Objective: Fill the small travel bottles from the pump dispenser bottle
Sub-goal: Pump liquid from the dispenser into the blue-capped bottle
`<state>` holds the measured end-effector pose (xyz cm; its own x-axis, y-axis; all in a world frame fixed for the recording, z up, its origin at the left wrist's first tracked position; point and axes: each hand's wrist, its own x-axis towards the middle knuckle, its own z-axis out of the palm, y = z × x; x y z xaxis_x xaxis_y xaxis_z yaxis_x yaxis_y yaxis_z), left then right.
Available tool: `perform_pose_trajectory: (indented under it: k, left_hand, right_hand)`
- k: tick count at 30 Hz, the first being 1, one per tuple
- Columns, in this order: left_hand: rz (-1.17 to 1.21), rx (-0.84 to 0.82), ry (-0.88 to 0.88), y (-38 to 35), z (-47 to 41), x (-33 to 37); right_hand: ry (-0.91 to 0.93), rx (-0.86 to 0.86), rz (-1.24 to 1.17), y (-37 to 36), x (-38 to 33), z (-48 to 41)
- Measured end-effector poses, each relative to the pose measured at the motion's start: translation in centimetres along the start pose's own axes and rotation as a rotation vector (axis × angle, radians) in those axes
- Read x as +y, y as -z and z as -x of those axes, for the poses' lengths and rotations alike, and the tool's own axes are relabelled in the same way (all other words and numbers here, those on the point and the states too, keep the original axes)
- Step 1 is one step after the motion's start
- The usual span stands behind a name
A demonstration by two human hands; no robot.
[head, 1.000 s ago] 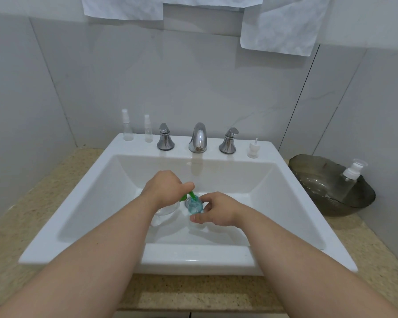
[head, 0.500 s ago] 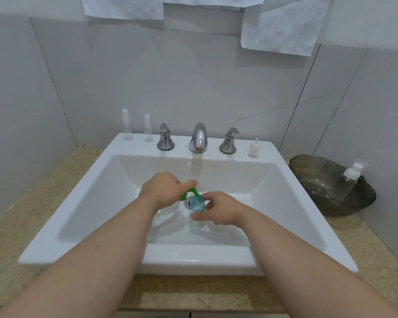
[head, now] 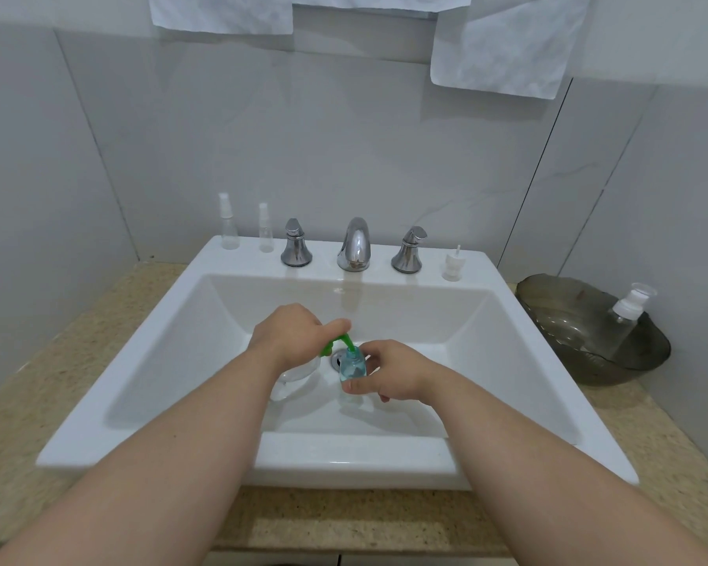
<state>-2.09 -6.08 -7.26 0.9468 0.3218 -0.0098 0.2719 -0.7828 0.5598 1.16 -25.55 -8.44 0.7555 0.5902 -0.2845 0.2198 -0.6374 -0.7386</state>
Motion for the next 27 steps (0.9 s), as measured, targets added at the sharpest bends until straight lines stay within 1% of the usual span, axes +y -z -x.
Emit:
perform_pose_trajectory:
  k: [7,27]
  left_hand:
    - [0.029,0.021,0.005,0.16,-0.44,-0.30]
    - [0.037,-0.012,0.022,0.19,-0.32,0.22]
  right_hand:
    - [0.009,0.005,-0.025,-0.01,-0.02,0.08]
    - [0.030,0.016,-0.050,-0.08,0.10,-0.12]
